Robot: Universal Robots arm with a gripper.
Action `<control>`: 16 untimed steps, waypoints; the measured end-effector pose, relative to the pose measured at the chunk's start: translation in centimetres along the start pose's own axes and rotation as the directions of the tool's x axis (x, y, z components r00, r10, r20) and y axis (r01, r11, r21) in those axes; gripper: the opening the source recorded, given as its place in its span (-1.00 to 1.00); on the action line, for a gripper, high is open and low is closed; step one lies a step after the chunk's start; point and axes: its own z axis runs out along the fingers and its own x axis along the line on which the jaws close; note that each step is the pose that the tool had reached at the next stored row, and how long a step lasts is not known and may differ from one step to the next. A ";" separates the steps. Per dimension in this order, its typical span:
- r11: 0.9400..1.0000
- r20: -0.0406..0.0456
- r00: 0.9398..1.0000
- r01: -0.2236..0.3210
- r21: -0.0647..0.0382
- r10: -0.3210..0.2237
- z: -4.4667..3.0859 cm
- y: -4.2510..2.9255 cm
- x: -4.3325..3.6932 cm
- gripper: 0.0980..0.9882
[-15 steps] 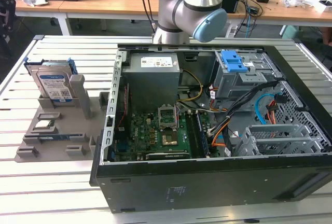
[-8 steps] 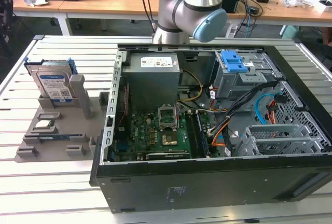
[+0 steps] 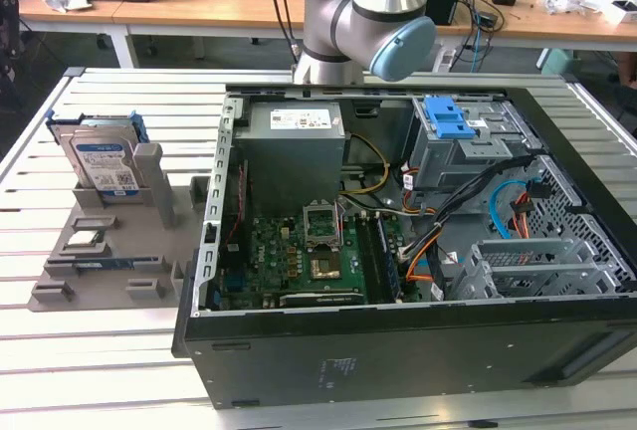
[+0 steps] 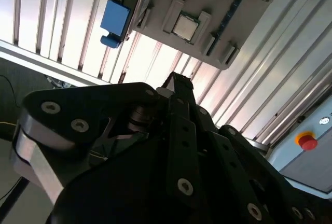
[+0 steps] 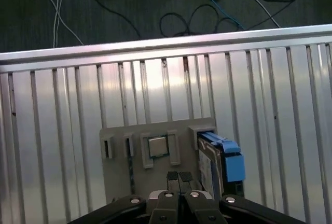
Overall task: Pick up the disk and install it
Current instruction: 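Pick up the disk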
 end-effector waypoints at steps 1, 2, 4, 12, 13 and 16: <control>1.000 -0.001 1.000 0.011 0.000 -0.011 0.00 0.00 0.00 -0.98; 1.000 -0.001 1.000 0.027 -0.001 -0.027 0.00 0.00 0.00 -0.98; 0.998 -0.003 0.998 0.066 -0.002 -0.066 0.00 0.00 0.00 -0.98; 0.989 -0.006 0.989 0.147 -0.004 -0.147 0.00 0.00 0.00 -0.98; 0.987 -0.007 0.987 0.162 -0.004 -0.162 0.00 0.00 0.00 -0.98; 0.980 -0.009 0.979 0.201 -0.006 -0.201 0.00 0.00 0.00 -0.98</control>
